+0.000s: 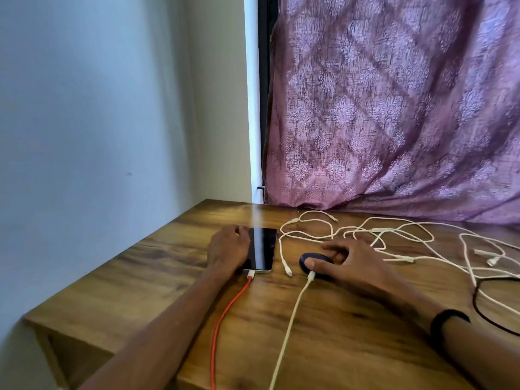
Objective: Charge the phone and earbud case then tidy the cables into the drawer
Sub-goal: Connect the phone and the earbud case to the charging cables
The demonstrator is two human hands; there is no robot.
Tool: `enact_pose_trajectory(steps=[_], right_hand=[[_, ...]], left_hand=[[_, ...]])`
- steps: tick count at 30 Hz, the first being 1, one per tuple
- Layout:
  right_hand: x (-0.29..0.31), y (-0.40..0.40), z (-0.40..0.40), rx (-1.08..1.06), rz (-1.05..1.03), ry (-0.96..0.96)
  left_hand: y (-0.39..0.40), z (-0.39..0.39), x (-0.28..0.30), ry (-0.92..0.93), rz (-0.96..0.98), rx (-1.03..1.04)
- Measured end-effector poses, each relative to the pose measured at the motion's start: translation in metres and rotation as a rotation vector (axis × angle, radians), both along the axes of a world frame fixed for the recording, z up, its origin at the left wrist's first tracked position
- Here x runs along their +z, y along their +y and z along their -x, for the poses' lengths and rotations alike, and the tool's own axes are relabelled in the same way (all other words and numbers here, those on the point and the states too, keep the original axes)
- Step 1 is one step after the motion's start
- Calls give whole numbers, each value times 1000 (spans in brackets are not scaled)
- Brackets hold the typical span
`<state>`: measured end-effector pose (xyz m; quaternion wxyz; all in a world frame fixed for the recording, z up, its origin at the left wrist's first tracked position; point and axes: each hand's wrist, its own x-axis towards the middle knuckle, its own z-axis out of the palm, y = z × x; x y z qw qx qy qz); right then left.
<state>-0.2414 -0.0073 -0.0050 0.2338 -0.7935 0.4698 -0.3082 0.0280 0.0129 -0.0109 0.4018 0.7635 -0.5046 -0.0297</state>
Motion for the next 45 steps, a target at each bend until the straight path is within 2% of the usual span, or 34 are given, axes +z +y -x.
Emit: enact_pose_trajectory(steps=[3,6,11,15,18,20,22,24,27,29,32,35,37,39,43,45], right_hand=[[0,-7,-11,48,67,90],[-3,-18,-17,83,93,118],[-3,-22,-17,203,55,21],[-4,-20,-16,223,83,-73],[-3,-18,-15,222,33,-173],[-2,-17,-17,220,5,-210],[-3,-16,-23,201,11,-144],[-5,-14,-28,151,32,-57],[-3,-4,-42,121,195,62],[-1,7,-59,139,324,217],[7,19,-87,74,304,396],[9,18,-92,24,262,365],[6,17,-90,42,259,353],[3,17,-89,62,265,366],[-7,16,-87,83,313,345],[-12,15,-87,76,368,316]], left_hand=[[-31,-10,8,23,-74,59],[-58,-29,-1,28,-65,55],[-67,-48,-6,262,32,-49],[-66,-45,-2,284,36,-81],[-62,-42,3,220,21,-99],[-57,-37,7,48,-32,-107],[-57,-33,5,-134,-113,-105],[-60,-32,3,-227,-156,-101],[-64,-34,2,-222,-150,-104],[-64,-35,2,-230,-125,-105],[-65,-36,2,-215,-108,-95],[-64,-33,3,-184,-137,-83],[-64,-33,4,-116,-146,-75],[-65,-34,7,43,-110,-61],[-63,-32,21,817,60,-216],[-59,-31,31,918,93,-278]])
